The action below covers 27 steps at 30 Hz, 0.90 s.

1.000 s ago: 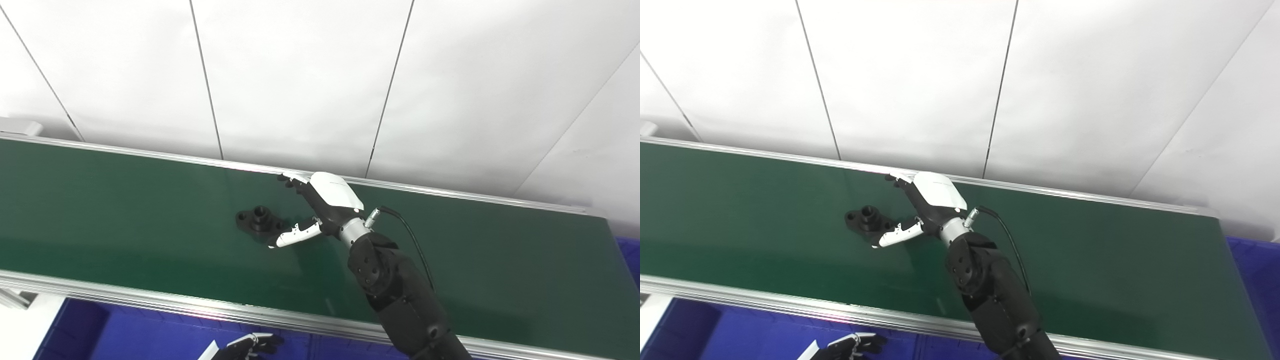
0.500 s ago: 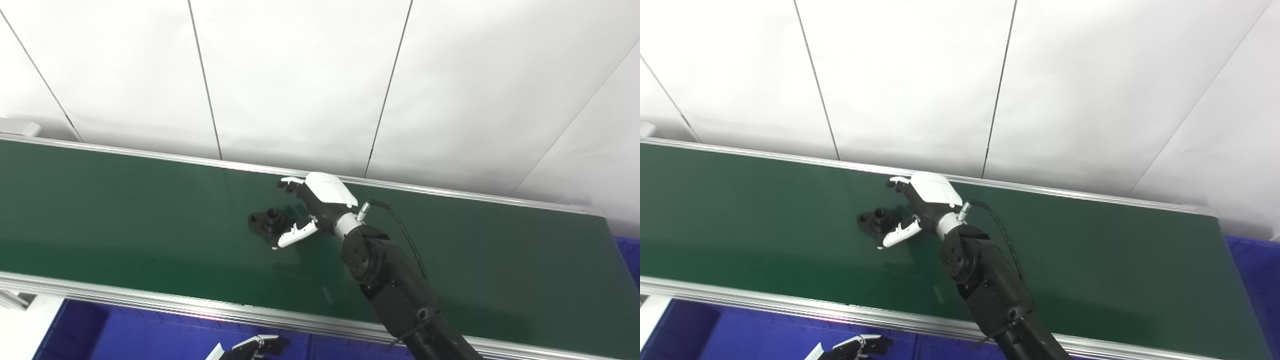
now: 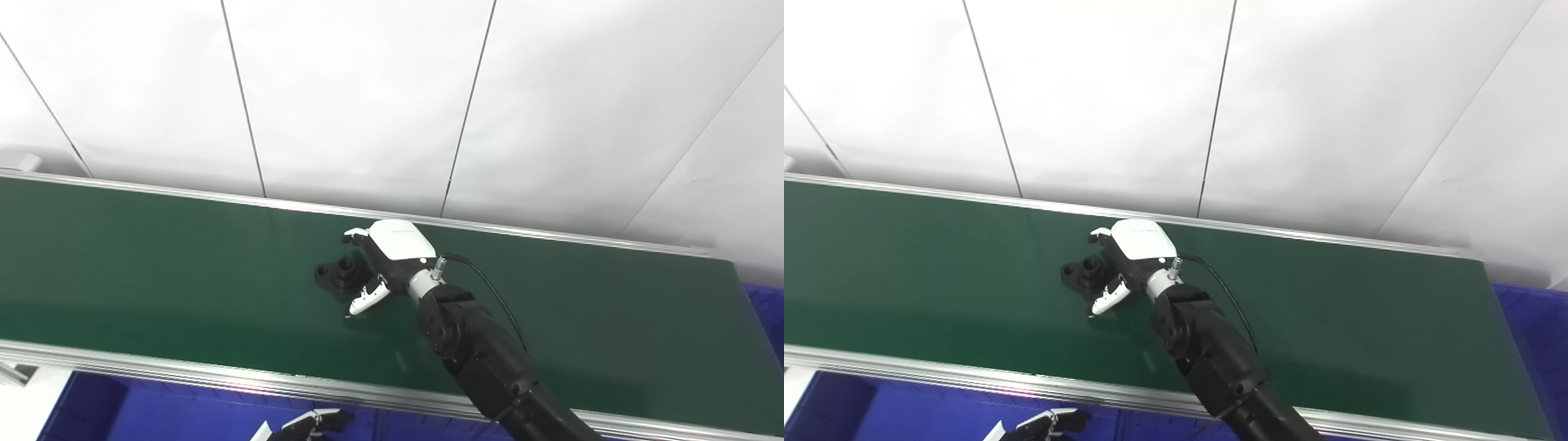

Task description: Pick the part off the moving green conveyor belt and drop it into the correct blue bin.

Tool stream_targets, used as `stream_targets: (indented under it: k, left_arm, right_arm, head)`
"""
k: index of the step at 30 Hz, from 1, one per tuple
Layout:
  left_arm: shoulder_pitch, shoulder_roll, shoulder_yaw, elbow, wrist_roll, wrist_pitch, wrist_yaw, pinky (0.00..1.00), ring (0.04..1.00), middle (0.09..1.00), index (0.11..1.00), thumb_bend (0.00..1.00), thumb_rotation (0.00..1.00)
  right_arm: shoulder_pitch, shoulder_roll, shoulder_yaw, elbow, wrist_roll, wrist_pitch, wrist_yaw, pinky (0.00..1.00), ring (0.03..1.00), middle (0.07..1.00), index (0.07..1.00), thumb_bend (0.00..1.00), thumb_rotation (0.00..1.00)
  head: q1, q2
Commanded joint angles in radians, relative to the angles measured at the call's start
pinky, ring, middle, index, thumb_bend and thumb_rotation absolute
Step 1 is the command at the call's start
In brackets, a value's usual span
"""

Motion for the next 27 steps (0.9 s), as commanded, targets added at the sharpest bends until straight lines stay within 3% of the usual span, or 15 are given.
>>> stream_targets:
  k: [1,4,6,7,9,13,16,18,27]
  left_arm:
    - [0.009,0.009,-0.005,-0.028,0.015,-0.031,0.024,0.7,0.789,0.82,0.768,0.69,0.49]
    - [0.01,0.01,-0.007,-0.036,0.015,-0.031,0.025,0.71,0.791,0.822,0.77,0.69,0.49]
    - [0.011,0.012,-0.01,-0.041,0.019,-0.031,0.03,0.71,0.795,0.826,0.774,0.69,0.5]
    - [0.011,0.013,-0.01,-0.046,0.021,-0.031,0.031,0.71,0.798,0.827,0.776,0.7,0.5]
    - [0.012,0.014,-0.013,-0.052,0.026,-0.031,0.039,0.72,0.799,0.825,0.776,0.69,0.5]
    - [0.004,0.019,-0.029,-0.056,0.035,-0.031,0.065,0.72,0.802,0.829,0.784,0.69,0.5]
    - [0.0,0.022,-0.041,-0.056,0.036,-0.031,0.079,0.74,0.812,0.843,0.796,0.68,0.5]
    - [0.0,0.022,-0.044,-0.059,0.035,-0.031,0.085,0.75,0.813,0.843,0.799,0.68,0.49]
    - [-0.004,0.026,-0.055,-0.064,0.034,-0.031,0.1,0.76,0.814,0.846,0.805,0.64,0.49]
  right_arm:
    - [0.015,0.011,0.033,-0.01,0.004,-0.033,0.031,0.68,0.741,0.78,0.805,0.81,0.23]
    - [0.035,-0.002,0.049,-0.019,-0.006,-0.049,0.02,0.58,0.666,0.729,0.772,0.78,0.19]
    - [0.049,-0.012,0.059,-0.027,-0.007,-0.064,0.005,0.44,0.548,0.665,0.73,0.76,0.12]
    - [0.053,-0.017,0.065,-0.032,-0.006,-0.07,0.007,0.36,0.458,0.557,0.646,0.67,0.06]
    - [0.06,-0.028,0.075,-0.033,-0.002,-0.091,0.008,0.28,0.361,0.457,0.555,0.55,0.01]
    - [0.083,-0.054,0.09,-0.054,0.007,-0.132,0.014,0.18,0.245,0.417,0.51,0.53,0.0]
    - [0.101,-0.071,0.101,-0.071,0.002,-0.145,0.014,0.22,0.296,0.43,0.507,0.53,0.0]
    - [0.107,-0.079,0.104,-0.081,0.004,-0.145,0.025,0.29,0.388,0.504,0.514,0.51,0.0]
    - [0.121,-0.112,0.112,-0.12,0.018,-0.153,0.048,0.3,0.408,0.515,0.508,0.51,0.0]
  head:
    - [0.001,0.001]
    - [0.003,0.018]
    - [0.002,0.033]
    - [-0.001,0.05]
    - [0.001,0.06]
    - [0.006,0.085]
    - [0.009,0.097]
    - [0.01,0.104]
    - [0.017,0.117]
